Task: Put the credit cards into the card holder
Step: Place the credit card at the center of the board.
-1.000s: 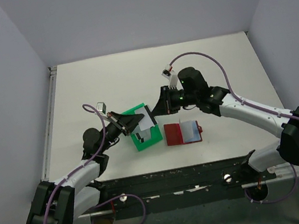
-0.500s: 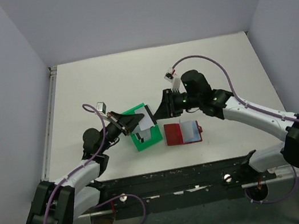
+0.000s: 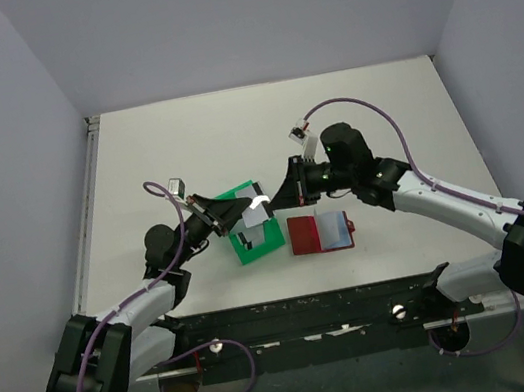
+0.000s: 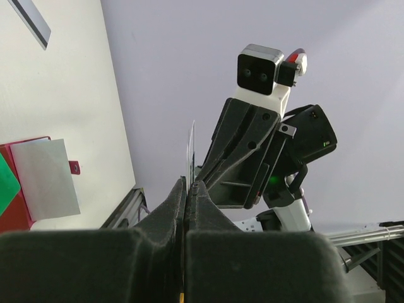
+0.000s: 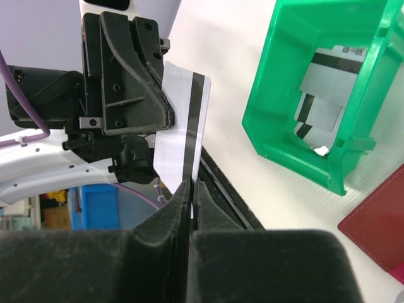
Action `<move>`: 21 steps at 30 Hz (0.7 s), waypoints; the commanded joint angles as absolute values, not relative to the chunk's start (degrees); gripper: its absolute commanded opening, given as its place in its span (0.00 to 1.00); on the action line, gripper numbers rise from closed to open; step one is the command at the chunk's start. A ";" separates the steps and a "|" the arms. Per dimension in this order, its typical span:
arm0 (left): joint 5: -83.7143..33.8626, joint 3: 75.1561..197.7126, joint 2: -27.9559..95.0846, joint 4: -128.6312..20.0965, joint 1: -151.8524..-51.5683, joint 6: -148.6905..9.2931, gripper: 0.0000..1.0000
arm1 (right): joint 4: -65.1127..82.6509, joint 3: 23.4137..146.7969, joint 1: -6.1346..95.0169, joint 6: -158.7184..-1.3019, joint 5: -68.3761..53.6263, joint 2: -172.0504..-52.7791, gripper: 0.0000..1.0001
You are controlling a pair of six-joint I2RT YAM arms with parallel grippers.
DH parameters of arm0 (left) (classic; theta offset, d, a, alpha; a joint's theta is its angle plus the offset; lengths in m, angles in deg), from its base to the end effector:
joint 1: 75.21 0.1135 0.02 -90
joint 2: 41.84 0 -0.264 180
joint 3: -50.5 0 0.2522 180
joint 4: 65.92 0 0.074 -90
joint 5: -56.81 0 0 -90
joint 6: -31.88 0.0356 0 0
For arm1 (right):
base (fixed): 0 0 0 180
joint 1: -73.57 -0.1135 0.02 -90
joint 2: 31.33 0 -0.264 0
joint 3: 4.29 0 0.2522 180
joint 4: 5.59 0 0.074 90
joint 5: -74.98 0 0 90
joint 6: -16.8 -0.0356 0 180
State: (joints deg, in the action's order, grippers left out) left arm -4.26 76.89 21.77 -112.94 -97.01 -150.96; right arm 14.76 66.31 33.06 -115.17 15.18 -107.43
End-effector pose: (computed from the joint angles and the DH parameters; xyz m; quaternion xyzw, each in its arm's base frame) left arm 0.1859 -0.0929 0.2153 -0.2069 0.6186 -0.7103 0.2645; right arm 0.2179 0.2097 0.2999 -0.1279 0.8198 0.5040 0.2400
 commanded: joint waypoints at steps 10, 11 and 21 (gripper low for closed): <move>-5.24 76.48 21.88 -115.18 -97.01 -151.37 0.15 | 11.60 64.31 32.88 -116.70 16.63 -105.60 0.00; -5.32 76.48 21.88 -115.18 -97.01 -151.37 0.15 | 11.78 64.23 32.87 -116.70 16.28 -105.34 0.00; -5.41 76.13 21.70 -115.27 -97.01 -151.55 0.19 | 14.50 64.58 32.87 -115.30 13.38 -104.11 0.00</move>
